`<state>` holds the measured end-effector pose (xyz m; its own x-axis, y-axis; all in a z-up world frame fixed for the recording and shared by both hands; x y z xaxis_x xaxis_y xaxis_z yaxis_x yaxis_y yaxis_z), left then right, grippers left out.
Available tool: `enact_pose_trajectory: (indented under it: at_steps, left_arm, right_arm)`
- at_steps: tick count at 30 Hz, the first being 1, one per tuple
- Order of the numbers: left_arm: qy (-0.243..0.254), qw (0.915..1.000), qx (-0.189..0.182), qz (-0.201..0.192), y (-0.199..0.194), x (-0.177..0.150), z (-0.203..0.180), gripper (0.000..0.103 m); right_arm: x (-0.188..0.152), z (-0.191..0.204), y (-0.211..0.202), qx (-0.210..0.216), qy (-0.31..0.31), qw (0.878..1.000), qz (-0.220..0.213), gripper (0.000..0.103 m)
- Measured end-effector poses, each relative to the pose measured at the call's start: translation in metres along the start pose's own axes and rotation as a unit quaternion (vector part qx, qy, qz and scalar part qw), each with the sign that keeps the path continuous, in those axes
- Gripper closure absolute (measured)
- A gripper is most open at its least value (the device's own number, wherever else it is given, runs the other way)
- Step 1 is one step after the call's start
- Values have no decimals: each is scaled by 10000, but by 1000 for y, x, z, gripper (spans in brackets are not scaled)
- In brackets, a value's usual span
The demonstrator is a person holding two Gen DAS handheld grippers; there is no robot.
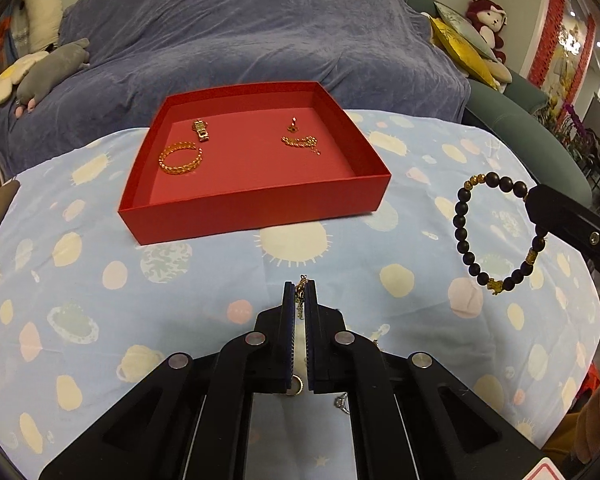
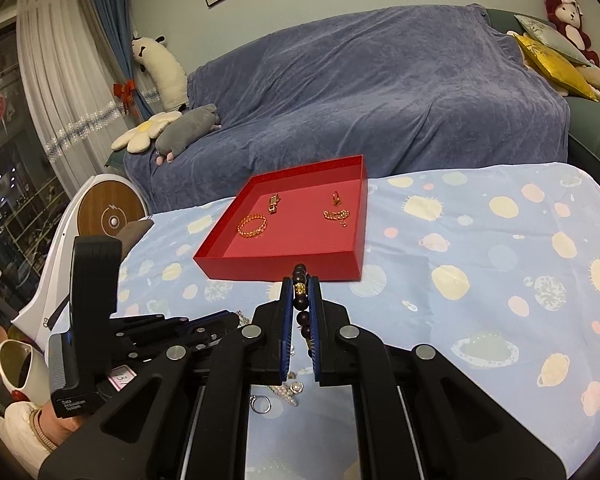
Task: Organize jewelry
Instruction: 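Hold the bead bracelet in the right tool while the left tool grasps a small gold chain, then carry bracelet and chain into the red box and open both tools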
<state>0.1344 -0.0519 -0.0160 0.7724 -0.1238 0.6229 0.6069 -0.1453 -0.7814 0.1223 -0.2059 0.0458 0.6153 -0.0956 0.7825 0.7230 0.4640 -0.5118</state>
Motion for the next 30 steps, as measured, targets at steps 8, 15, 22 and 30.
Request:
enact_pose_trajectory:
  at_steps: [8, 15, 22, 30]
  left_arm:
    - [-365, 9991, 59, -229, -22, 13, 35, 100]
    - [-655, 9973, 7, -320, -37, 22, 60, 100]
    - [-848, 9946, 191, -570, -49, 46, 86, 100]
    - [-1014, 9906, 440, -807, -47, 84, 110, 100]
  right_arm:
    - [14, 7, 14, 31, 74, 9999, -97, 96]
    - [29, 19, 28, 70, 82, 9997, -197, 96]
    - [48, 23, 44, 4, 42, 9995, -322, 96]
    - [69, 11, 62, -152, 10, 9989, -433, 96]
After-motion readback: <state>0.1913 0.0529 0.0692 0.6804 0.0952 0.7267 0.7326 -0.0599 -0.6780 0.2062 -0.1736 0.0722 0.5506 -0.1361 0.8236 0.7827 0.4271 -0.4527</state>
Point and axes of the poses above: each gripper's, at about its wrist camera, not at the fingertips, and y roughly the way its jaws point, z to its left, x to its top, the point moved 6 cm from there along y, roughly the way its jaws point, and after that the axes turned 5 degrees about x, right-handed, at the moved point
